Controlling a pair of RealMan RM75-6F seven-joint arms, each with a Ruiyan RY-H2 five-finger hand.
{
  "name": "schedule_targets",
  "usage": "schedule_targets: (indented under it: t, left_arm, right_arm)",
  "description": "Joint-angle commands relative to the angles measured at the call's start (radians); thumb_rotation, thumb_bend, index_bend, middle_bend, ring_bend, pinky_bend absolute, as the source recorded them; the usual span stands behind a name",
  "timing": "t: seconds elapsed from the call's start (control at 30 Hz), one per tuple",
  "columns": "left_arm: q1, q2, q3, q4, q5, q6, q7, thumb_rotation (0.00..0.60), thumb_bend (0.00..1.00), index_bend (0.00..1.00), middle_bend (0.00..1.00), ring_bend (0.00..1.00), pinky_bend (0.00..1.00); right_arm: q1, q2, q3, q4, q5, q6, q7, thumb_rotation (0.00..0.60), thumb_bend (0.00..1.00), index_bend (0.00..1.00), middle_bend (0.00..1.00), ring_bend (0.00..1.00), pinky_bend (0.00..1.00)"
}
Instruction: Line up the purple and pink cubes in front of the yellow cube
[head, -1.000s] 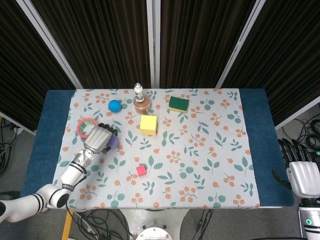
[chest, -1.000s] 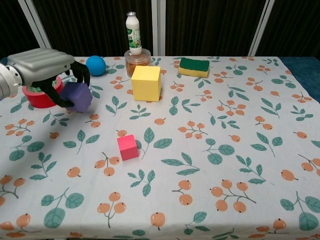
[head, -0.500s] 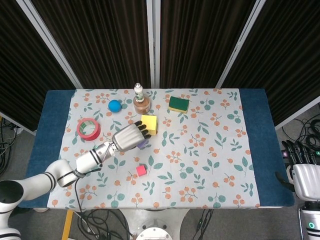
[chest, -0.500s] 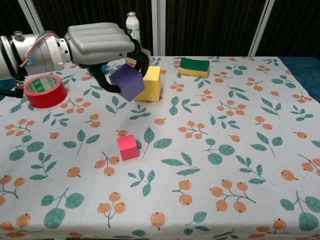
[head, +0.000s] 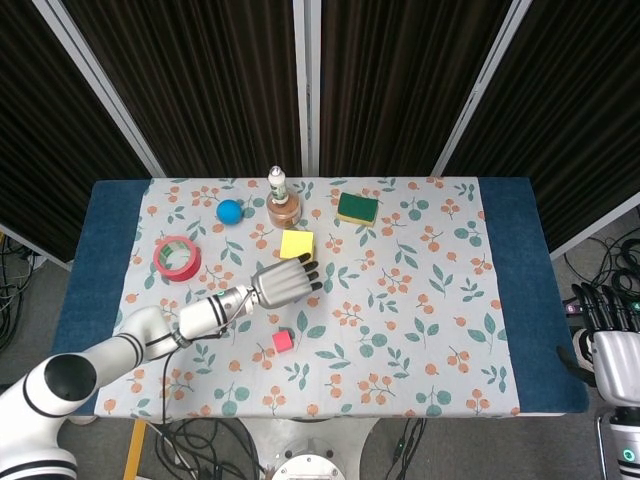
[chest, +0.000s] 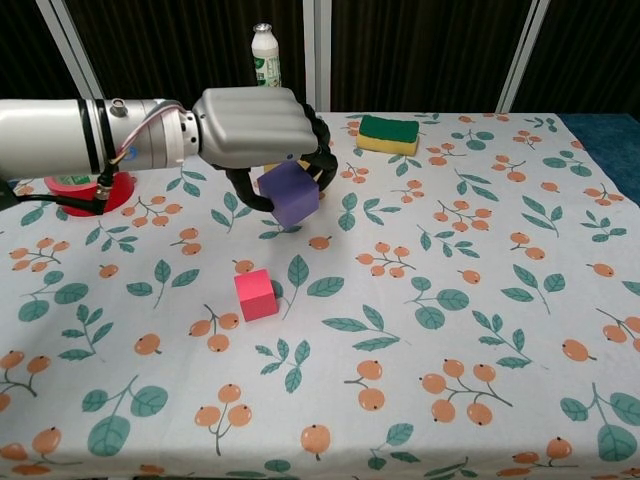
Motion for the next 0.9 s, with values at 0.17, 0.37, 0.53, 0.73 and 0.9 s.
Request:
schedule_targets:
  t: [0.17,0.37,0.53,0.73,0.9]
  left_arm:
    - [-0.031,-0.042,0.012,0.059,-0.012,-0.021,-0.017,0.6,0.27,0.45,0.52,0.28,0.3]
    - [-0.05,-0.068,0.027,0.091,-0.02,-0.054,0.005,0.6,0.27,0.42,0.49,0.27,0.29]
    - [-0.046,-0.081,0.029,0.102,-0.035,-0.047,0.013,0.6,0.26,0.37,0.43,0.24,0.29]
    - [-0.032,-0.077,0.032,0.092,-0.048,-0.022,0.031,0.6,0.24,0.26,0.32,0.21,0.28]
    - [0.01,-0.063,-0.01,0.041,-0.082,0.098,-0.011,0.6,0.21,0.24,0.26,0.2,0.29]
  right_arm:
    - [-0.003,-0.001,0.0,0.003,-0.001,0.001,0.006,0.6,0.16,0.03,0.07,0.0,0.1]
    - [-0.008,0.0,-0.001,0.008,0.0,0.005,0.013,0.6,0.16,0.03,0.07,0.0,0.1]
    - [-0.013,0.0,-0.001,0.008,-0.002,0.01,0.015,0.6,0.16,0.03,0.07,0.0,0.1]
    - [-0.015,0.0,-0.003,0.008,-0.01,0.015,0.018,0.6,0.17,0.03,0.07,0.0,0.1]
    - [-0.017,0.001,-0.003,0.012,-0.016,0.019,0.025,0.6,0.2,0.03,0.07,0.0,0.1]
